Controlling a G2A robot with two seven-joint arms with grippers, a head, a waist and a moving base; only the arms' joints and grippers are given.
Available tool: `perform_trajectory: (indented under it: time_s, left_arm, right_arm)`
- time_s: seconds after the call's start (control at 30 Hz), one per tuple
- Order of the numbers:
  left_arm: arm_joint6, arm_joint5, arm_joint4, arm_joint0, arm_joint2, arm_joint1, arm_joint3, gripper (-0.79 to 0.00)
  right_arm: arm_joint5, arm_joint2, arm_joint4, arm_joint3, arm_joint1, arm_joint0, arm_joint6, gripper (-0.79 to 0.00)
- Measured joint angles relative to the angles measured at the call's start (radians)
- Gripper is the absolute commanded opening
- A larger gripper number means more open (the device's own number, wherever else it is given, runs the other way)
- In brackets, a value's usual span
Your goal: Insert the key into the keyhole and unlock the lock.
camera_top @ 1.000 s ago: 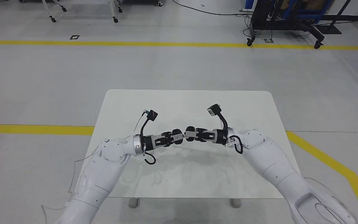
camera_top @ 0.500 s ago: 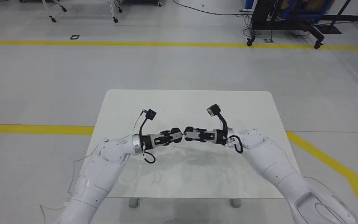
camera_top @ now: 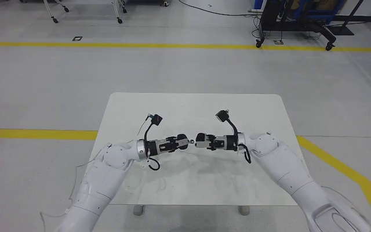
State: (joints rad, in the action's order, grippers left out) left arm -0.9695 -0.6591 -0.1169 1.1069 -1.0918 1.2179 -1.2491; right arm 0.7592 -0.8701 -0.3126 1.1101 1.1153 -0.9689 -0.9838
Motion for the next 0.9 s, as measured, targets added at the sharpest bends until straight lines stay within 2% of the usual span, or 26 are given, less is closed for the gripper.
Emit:
perform_trajectory:
  time_s: [0.07,0.27,0.47,0.8,0.83,0.87,0.9]
  left_arm:
    - [-0.005,-0.004,-0.002,0.000,0.004,-0.001,-0.001,-0.785]
    - [0.004,-0.011,0.006,-0.001,0.012,-0.005,-0.004,-0.785]
    - [0.014,-0.017,0.012,0.000,0.017,-0.008,-0.008,-0.785]
    - [0.023,-0.010,0.021,-0.004,0.032,-0.013,-0.010,-0.785]
    - [0.029,-0.008,0.020,-0.005,0.031,-0.014,-0.008,-0.440]
    - [0.035,-0.005,0.020,-0.005,0.030,-0.014,-0.008,0.000]
    - [0.039,-0.002,0.021,-0.006,0.031,-0.014,-0.008,0.000]
  right_arm:
    - [-0.006,-0.005,0.000,0.018,-0.003,-0.011,-0.003,-0.505]
    - [-0.020,-0.001,-0.008,0.041,-0.002,-0.022,-0.012,-0.619]
    - [-0.020,0.001,-0.018,0.034,0.002,-0.021,-0.013,-0.785]
    - [-0.013,0.002,-0.033,0.020,0.007,-0.018,-0.019,-0.785]
    - [-0.013,0.002,-0.032,0.018,0.007,-0.017,-0.021,-0.785]
    - [-0.013,0.002,-0.031,0.018,0.007,-0.017,-0.022,-0.785]
    - [-0.014,0.003,-0.030,0.017,0.007,-0.016,-0.023,-0.785]
